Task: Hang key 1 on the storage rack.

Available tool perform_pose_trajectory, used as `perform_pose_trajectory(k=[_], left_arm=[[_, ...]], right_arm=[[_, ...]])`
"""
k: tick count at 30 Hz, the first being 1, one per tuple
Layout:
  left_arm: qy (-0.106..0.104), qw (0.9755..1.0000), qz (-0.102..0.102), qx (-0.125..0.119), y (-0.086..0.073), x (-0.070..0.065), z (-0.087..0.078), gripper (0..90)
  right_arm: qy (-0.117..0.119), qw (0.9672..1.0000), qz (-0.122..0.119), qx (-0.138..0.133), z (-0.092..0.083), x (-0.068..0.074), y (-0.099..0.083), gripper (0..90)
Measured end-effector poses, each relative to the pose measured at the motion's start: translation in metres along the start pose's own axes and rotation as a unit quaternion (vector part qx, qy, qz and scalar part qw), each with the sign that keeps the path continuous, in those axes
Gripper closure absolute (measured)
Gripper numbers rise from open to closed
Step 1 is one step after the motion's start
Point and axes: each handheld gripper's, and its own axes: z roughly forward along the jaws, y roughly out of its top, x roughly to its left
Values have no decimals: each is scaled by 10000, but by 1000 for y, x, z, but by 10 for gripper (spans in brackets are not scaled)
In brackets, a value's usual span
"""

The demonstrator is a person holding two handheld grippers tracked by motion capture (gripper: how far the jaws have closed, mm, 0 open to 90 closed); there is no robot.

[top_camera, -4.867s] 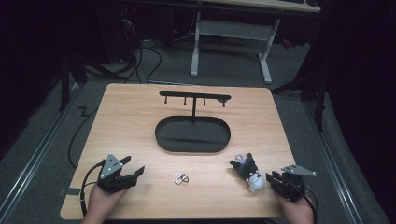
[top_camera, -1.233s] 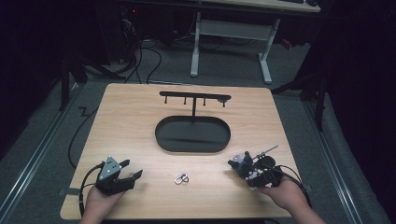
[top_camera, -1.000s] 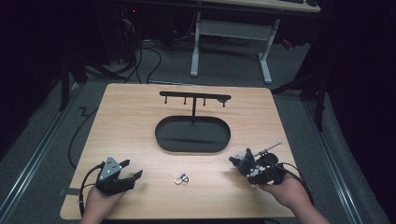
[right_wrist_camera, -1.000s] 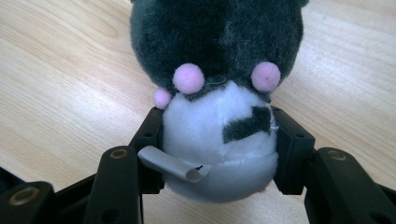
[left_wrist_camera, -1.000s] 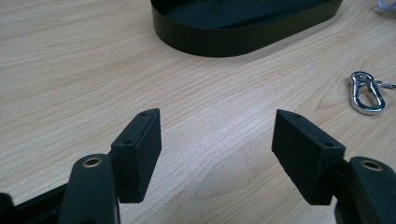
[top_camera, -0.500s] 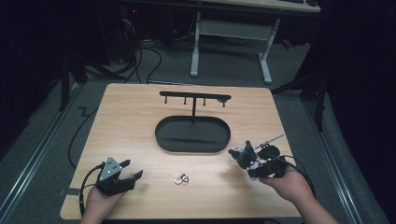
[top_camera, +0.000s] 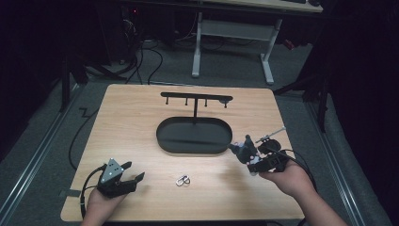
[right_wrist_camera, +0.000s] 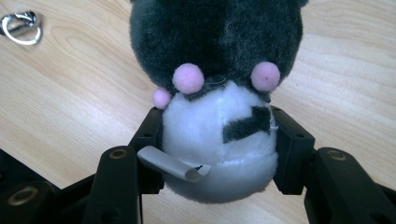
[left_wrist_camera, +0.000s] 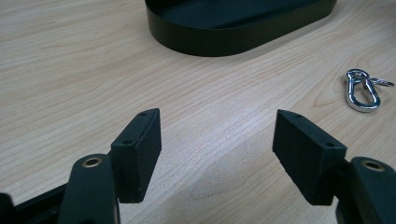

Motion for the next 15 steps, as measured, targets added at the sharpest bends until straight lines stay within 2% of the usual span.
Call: perform_pose_trajectory(k=[7,15], left_arm=[[0,10000,-8,-12,0,1,-1,333],[7,10000,-20,-30,0,1,-1,333]], right_arm=[[-1,10000,-56,-14,-3,2,12,482],[47,10000,-15,-23,-8,3,26,482]])
